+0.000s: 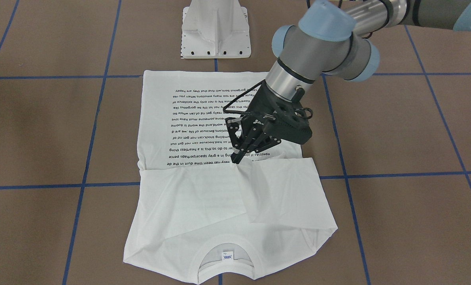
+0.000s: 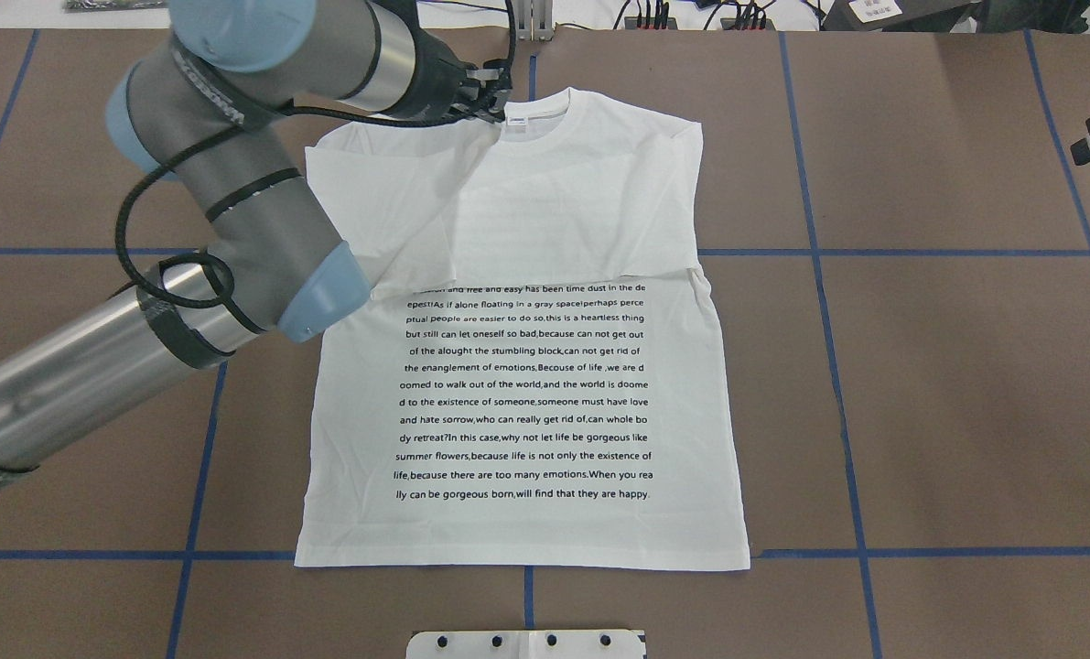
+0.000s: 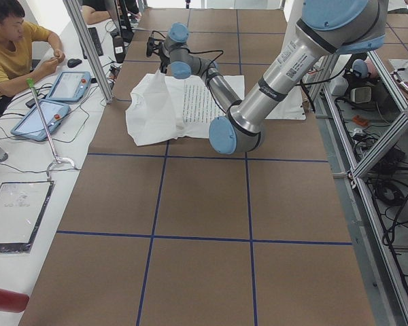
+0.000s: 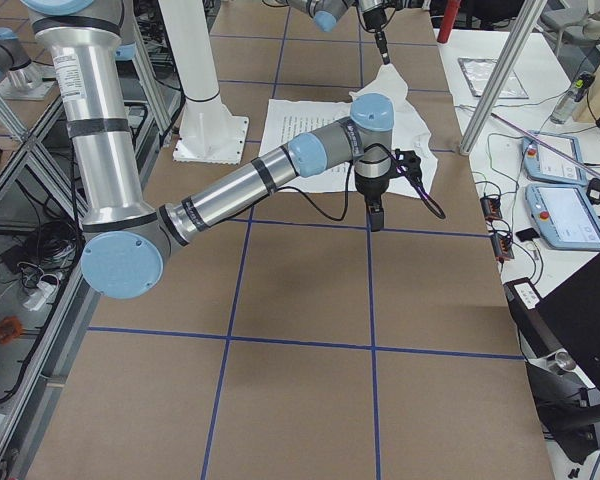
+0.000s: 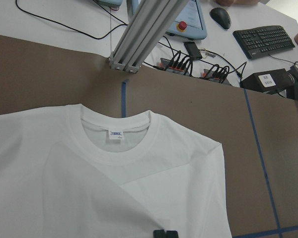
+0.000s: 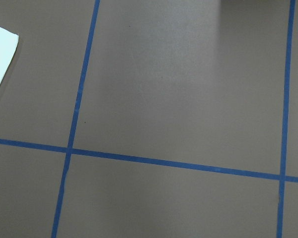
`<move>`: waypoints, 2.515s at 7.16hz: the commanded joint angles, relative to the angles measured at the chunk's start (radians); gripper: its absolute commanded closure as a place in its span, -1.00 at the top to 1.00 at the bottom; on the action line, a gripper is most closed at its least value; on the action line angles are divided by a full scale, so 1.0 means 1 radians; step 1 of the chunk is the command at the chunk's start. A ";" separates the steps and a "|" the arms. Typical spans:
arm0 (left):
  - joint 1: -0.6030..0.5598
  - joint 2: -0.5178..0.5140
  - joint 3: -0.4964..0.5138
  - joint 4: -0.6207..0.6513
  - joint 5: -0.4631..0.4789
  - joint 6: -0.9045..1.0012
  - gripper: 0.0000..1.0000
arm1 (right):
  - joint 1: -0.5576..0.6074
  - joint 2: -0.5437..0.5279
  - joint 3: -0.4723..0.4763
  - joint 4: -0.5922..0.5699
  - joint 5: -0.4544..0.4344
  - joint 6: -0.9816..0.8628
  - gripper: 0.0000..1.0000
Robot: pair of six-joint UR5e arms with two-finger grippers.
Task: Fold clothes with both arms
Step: 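Carry the sleeve across the shirt body with the left gripper, then release the sleeve and raise the left gripper while the right arm reaches in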
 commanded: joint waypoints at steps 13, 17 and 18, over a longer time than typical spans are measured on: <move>-0.033 0.185 -0.252 0.345 0.004 0.647 1.00 | -0.412 0.279 -0.042 0.000 -0.347 0.499 1.00; -0.216 0.429 -0.414 0.347 -0.159 0.967 1.00 | -0.687 0.655 -0.443 -0.012 -0.645 0.807 0.98; -0.232 0.445 -0.423 0.346 -0.173 0.995 1.00 | -0.705 0.735 -0.534 -0.012 -0.645 0.808 0.98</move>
